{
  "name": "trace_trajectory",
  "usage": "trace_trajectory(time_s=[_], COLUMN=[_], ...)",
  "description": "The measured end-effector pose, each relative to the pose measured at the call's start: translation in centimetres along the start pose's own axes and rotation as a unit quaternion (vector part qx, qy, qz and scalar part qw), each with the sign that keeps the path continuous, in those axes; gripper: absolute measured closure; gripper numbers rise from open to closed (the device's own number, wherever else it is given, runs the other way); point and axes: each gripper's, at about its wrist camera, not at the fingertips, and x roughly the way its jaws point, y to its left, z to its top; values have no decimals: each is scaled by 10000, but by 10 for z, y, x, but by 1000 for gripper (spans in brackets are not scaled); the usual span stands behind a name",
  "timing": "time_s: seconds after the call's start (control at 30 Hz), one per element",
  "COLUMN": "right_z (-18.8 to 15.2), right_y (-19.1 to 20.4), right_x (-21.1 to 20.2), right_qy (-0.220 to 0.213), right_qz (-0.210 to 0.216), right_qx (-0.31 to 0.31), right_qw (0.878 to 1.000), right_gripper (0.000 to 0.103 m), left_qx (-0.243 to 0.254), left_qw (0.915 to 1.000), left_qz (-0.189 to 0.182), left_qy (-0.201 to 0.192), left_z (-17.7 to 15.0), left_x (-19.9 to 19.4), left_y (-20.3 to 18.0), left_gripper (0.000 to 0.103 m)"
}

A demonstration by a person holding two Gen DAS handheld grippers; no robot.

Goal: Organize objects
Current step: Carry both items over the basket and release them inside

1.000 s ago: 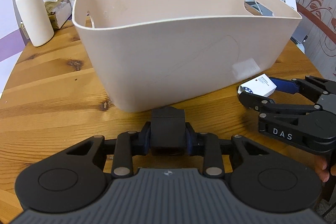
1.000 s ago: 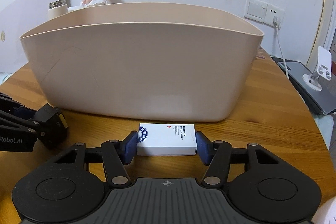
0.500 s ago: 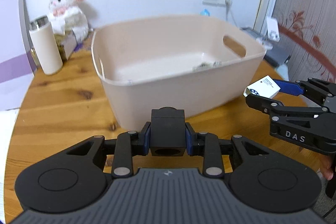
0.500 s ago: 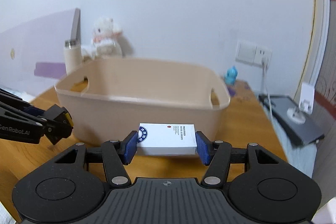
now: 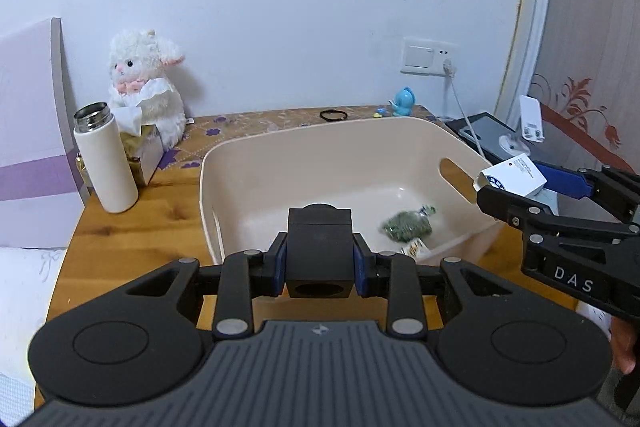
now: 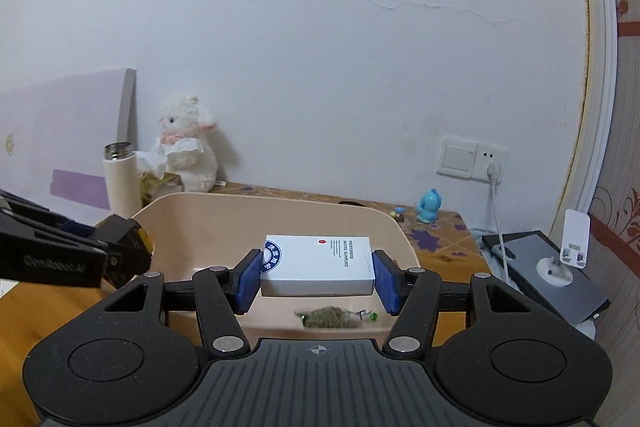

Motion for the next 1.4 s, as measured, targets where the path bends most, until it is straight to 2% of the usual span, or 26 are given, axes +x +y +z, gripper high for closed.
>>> trace_trajectory(time_s=[0.3, 0.6, 0.67, 0.73, 0.77, 0.83, 0.9, 1.0, 1.1, 1.4], right_z=[-7, -20, -20, -20, -19, -19, -18, -16, -16, -22], right_y=[0, 9, 8, 8, 8, 7, 6, 3, 3, 3], right_x=[53, 78, 76, 71, 69, 63, 57, 45, 31, -16], right_qy=[480, 906, 912, 871, 843, 773, 714, 643, 540, 266], right_qz=[-193, -269, -252, -232, -249, -308, -332, -324, -335, -392], right_qx=[132, -79, -10, 12, -4, -40, -6, 73, 63, 90], right_qw=[9986, 9955, 9955, 9959, 9961, 9965, 9969, 9974, 9980, 9988], right_gripper=[48, 47, 40, 35, 33, 29, 27, 23, 17, 12], left_qx=[-42, -22, -46, -40, -33, -3, -8, -42, -7, 92], left_qw=[9980, 9945, 9939, 9936, 9934, 9942, 9949, 9959, 9966, 9982], left_qz=[391, 482, 452, 450, 445, 399, 318, 427, 469, 496], left_qy=[492, 933, 1009, 1036, 1054, 1000, 959, 792, 678, 320], left_z=[13, 7, 7, 7, 7, 7, 8, 9, 8, 3], left_x=[72, 110, 114, 114, 113, 108, 101, 87, 75, 30], left_y=[1, -2, -1, -2, -2, -2, -2, -4, -7, -13], left_gripper=[69, 69, 69, 67, 57, 45, 43, 32, 31, 30])
